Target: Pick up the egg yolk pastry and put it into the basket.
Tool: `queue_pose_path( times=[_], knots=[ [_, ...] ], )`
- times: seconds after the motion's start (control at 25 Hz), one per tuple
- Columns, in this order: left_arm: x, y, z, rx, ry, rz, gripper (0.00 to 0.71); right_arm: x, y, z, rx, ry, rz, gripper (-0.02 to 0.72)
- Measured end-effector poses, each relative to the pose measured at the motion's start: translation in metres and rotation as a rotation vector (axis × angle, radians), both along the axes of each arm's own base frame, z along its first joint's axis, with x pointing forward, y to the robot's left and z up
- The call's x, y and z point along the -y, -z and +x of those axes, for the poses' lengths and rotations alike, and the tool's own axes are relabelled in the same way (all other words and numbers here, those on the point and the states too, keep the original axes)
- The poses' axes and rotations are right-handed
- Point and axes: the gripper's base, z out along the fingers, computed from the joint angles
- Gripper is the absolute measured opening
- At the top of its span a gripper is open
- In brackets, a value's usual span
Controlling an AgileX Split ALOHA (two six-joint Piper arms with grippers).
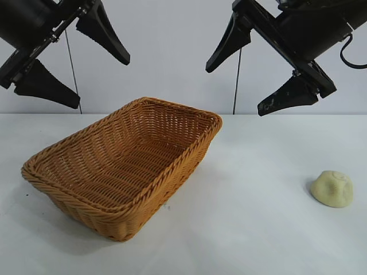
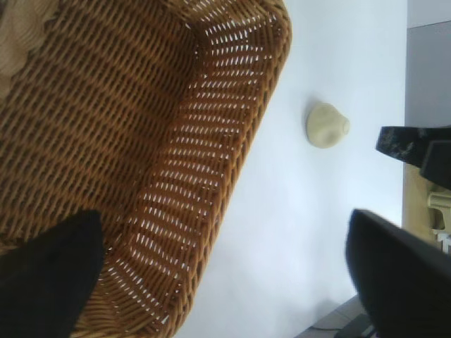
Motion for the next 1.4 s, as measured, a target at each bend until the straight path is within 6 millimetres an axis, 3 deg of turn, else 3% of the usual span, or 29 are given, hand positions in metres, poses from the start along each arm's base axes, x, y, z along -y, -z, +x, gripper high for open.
queue_pose_path(
  times=[1.4],
  knots=[
    [-0.0033, -0.0046, -0.0004, 0.019, -0.032, 0.022, 0.685, 0.0001, -0.0001, 0.0003, 0.003, 0.002, -0.001, 0.694]
  ],
)
